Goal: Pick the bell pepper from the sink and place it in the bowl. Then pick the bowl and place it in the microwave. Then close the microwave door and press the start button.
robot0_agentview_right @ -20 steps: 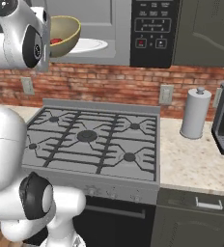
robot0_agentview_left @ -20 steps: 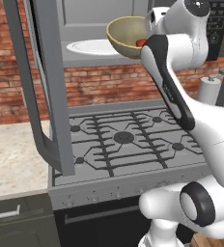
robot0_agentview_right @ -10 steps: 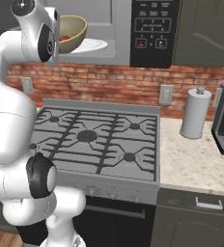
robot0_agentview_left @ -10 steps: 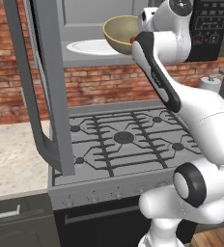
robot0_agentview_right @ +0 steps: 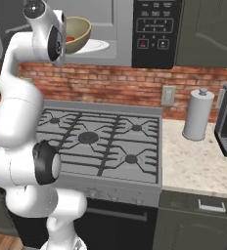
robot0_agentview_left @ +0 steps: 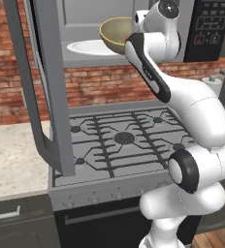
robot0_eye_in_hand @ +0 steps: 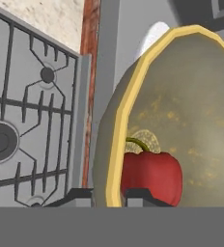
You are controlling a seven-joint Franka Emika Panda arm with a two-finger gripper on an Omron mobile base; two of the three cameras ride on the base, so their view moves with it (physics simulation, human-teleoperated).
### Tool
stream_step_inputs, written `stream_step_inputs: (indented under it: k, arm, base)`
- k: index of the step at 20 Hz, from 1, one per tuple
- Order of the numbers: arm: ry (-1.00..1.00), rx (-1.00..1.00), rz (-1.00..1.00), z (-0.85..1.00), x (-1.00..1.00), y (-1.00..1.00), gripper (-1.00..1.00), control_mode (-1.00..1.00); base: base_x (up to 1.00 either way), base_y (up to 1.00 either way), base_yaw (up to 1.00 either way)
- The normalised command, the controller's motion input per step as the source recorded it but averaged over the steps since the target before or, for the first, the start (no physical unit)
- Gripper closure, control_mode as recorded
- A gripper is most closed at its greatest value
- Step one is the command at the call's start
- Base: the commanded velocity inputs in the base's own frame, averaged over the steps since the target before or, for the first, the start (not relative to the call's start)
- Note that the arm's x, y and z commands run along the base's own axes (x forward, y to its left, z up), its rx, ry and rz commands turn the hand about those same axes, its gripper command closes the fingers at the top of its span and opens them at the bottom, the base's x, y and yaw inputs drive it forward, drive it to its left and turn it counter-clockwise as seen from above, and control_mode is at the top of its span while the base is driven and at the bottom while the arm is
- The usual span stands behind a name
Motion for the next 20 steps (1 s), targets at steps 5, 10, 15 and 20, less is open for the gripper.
stream_step_inputs:
  k: [5, 10, 15, 20]
  arm:
    - [0.0, -0.02, 0.03, 0.0, 0.48, 0.23, 1.0, -1.0]
    - [0.0, -0.01, 0.02, 0.0, 0.27, 0.2, 1.0, -1.0]
    - [0.0, 0.0, 0.0, 0.0, 0.0, 0.09, -1.0, -1.0]
    - [0.0, 0.0, 0.0, 0.0, 0.0, 0.0, -1.0, -1.0]
  base:
    - [0.0, 0.0, 0.0]
    - [0.0, 0.0, 0.0]
    - [0.0, 0.0, 0.0]
    - [0.0, 0.0, 0.0]
